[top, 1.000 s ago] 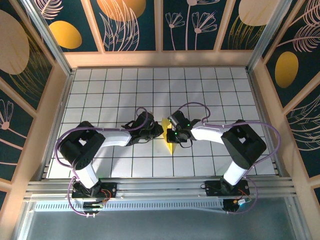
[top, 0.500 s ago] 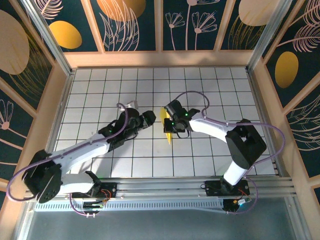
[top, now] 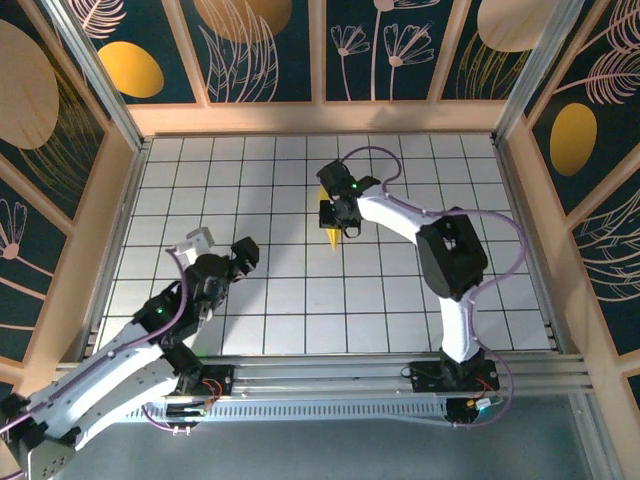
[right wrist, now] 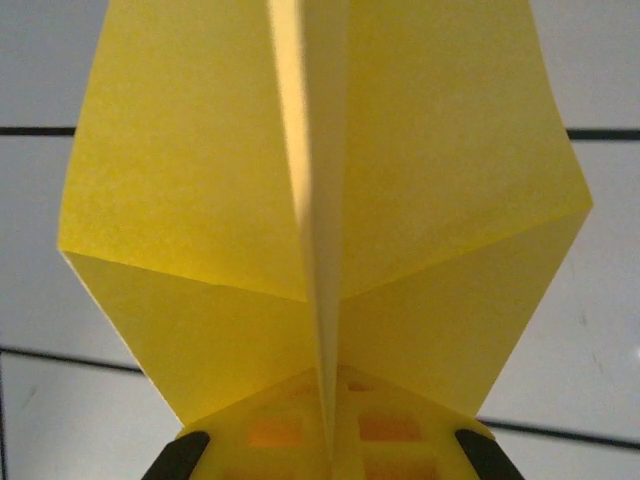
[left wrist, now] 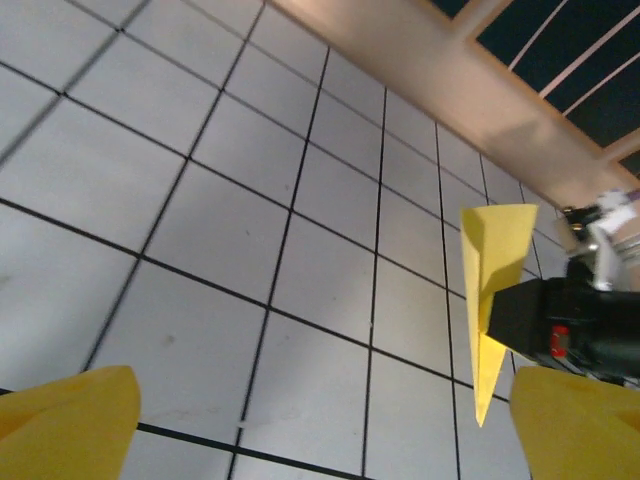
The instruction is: Fold a paper plane with a square sheet of paper (fold left side to right side)
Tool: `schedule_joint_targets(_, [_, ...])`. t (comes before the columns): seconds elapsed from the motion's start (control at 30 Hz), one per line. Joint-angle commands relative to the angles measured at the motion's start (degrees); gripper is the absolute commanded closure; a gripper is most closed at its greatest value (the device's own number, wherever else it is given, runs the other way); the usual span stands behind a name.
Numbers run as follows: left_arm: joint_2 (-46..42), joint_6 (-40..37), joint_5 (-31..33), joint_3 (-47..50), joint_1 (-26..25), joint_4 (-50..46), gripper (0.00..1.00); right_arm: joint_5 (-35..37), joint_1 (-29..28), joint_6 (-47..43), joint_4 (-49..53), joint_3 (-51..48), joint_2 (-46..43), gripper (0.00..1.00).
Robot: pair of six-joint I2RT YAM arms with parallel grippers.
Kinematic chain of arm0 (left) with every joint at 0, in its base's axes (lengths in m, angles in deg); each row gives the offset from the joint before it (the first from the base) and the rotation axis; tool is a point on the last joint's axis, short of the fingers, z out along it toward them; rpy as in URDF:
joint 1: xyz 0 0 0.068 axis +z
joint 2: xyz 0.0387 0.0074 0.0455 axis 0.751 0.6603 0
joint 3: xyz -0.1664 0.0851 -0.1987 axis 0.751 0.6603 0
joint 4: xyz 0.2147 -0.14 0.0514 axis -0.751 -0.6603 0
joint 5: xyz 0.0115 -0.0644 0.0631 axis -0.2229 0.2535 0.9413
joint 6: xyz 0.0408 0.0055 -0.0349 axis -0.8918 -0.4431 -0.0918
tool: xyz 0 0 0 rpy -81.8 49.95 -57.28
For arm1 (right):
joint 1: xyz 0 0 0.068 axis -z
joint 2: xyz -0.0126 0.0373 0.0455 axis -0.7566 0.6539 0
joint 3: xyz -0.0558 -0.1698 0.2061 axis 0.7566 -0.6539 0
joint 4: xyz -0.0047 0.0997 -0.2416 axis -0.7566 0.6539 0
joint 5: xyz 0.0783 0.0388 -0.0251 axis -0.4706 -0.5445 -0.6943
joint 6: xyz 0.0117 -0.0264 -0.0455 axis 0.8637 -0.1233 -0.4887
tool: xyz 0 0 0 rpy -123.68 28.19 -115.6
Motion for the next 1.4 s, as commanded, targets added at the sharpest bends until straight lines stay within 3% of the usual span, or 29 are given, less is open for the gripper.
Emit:
schedule_joint_targets(0.0, [-5.79, -3.26, 3.43, 1.59, 0.41, -4.99, 0.01, 1.3, 0.59, -1.38, 4.87, 6.7, 5.28, 0.99])
schedule_joint_targets(0.47, [-13.17, -7.56, 5.14, 0.05, 0.4, -9.29, 0.01, 0.99, 1.18, -2.22, 17.07, 29.32, 21.09, 0.98])
schedule_joint_targets(1.0, [-9.96, -7.33, 4.65, -0.07, 0.4, -7.98, 0.01, 0.85, 2.36, -0.81, 17.1, 29.81, 23.43, 0.95])
schedule_joint_targets(1.37, [-7.63, -7.48, 3.44, -0.1, 0.44, -5.97, 0.01, 1.2, 2.55, 2.13, 16.73, 29.07, 23.08, 0.83])
